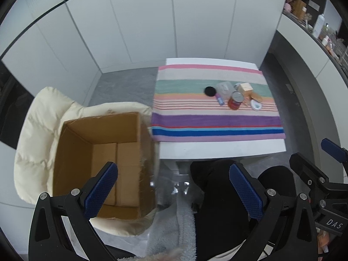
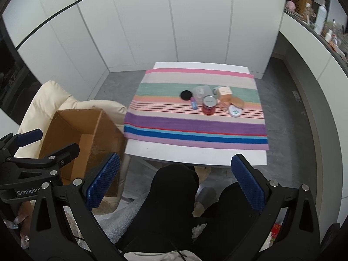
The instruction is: Organize objects
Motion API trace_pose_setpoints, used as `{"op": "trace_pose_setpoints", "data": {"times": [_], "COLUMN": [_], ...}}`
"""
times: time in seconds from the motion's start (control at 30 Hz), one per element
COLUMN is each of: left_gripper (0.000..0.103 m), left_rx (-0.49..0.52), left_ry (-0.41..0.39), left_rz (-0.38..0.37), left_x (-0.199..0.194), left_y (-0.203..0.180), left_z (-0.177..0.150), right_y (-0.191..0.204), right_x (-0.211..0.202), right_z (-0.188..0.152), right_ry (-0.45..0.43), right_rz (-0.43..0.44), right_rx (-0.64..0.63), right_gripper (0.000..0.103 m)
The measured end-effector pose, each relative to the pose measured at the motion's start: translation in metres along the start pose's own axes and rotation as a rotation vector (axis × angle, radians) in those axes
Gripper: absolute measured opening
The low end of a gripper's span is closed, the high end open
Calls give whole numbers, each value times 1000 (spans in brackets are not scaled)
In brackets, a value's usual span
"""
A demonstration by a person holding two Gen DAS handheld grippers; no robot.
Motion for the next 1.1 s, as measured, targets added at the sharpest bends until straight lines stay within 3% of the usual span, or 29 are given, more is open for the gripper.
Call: {"op": "trace_pose_setpoints", "data": {"times": [0.4,0.6,0.67,0.73,0.9,1.0,1.1], "left_gripper": [103,103,103,103,102,102,102], "left_rx": [76,67,69,74,41,55,62], "left_ry": [5,0,-8,-10,-23,-41,-5], "left_rz": [-160,-170,-128,-99,-135,-155,-177], "left_x": [26,49,60,74,115,142,176], "left_y": [-86,-113,-118,-126,-147,-161,-173], "left_z": [26,35,40,45,64,77,89], "right_y": [-103,-145,-157,-172,-196,-210,-224], "right_x": [-4,3,8,18,51,84,118], "right_z": [4,9,11,15,27,34,40], "right_ry": [-25,-42,-61,-80,-113,-102,-89], "right_rz": [-61,-111,-147,-202,-243,-189,-165], "right_rx": [155,185,185,174,102,109,129], "right_gripper": [103,103,103,103,103,103,103]}}
Point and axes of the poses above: each gripper's, at about its wrist camera, not at the fingertips, and x roughly the way its jaws point, y to its left, z to its top, the point moved 6 cm from there along x, roughly the way its jaws point, and after that the axes turned 1 degree about -x, right-handed, at the moved point
